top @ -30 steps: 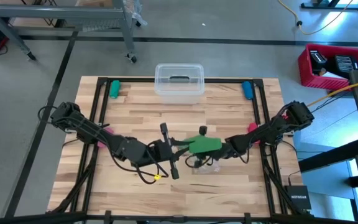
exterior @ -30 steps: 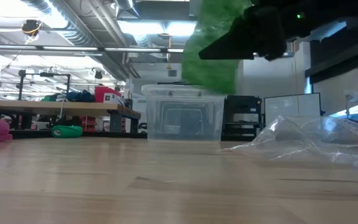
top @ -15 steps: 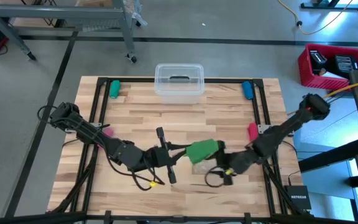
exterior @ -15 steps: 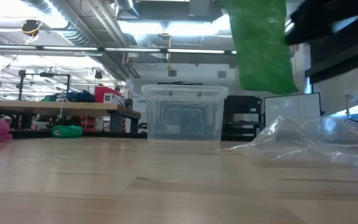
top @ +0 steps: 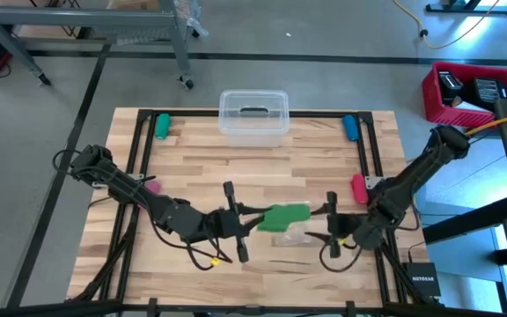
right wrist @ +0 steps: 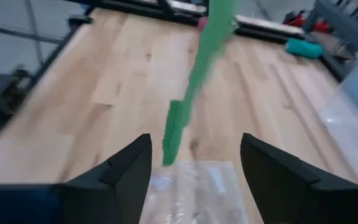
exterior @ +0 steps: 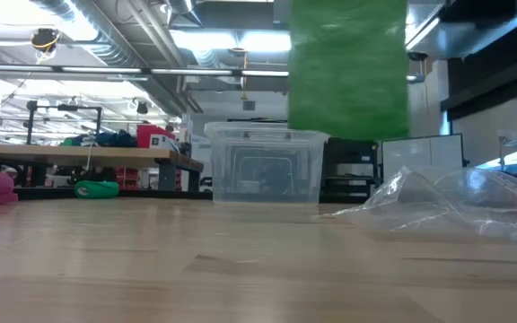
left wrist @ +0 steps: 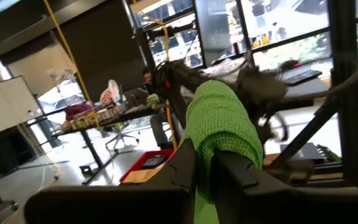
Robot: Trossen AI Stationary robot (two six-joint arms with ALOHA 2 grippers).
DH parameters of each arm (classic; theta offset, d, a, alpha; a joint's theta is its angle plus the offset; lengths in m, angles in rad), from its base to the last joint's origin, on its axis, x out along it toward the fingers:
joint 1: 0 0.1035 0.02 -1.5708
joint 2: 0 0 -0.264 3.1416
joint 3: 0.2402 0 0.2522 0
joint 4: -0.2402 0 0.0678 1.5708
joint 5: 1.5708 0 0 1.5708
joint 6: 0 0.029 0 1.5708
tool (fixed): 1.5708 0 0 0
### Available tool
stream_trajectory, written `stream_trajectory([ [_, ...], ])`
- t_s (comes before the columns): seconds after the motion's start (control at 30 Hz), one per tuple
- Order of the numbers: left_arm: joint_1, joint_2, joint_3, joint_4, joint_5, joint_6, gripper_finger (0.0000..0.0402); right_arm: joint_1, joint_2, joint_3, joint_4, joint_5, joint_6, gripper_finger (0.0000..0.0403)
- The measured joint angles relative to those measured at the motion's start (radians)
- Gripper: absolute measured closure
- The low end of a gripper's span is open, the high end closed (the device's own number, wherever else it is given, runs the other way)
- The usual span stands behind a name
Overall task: Roll bandage
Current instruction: Roll the green bandage
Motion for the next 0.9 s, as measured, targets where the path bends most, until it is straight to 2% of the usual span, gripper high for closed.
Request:
stream_trajectory([
  [0.07, -0.001, 0.0, 0.0, 0.004, 0.012, 0.0, 0.0378, -0.023, -0.002, -0.069, 0.127, 0.005, -0.028, 0.0162],
  [0.2, -0.002, 0.0, 0.0, 0.007, 0.014, -0.004, 0.0378, -0.072, -0.001, -0.204, 0.485, -0.058, -0.087, 0.0162],
  [0.27, -0.002, 0.0, 0.0, 0.012, 0.014, -0.007, 0.0378, -0.098, 0.01, -0.255, 0.583, -0.057, -0.104, 0.0162],
  [0.33, -0.003, 0.0, 0.0, 0.012, 0.017, -0.008, 0.0378, -0.124, 0.024, -0.284, 0.644, -0.074, -0.109, 0.0162],
  [0.5, -0.006, 0.0, 0.0, 0.014, 0.018, -0.017, 0.0378, -0.17, 0.097, -0.294, 0.783, -0.194, -0.125, 0.0162],
  [0.77, -0.006, 0.0, 0.0, 0.016, 0.018, -0.028, 0.0378, -0.239, 0.244, -0.294, 0.931, -0.207, -0.145, 0.0162],
  [0.9, -0.006, 0.0, 0.0, 0.016, 0.018, -0.03, 0.0378, -0.271, 0.317, -0.294, 1.045, -0.269, -0.165, 0.0165],
])
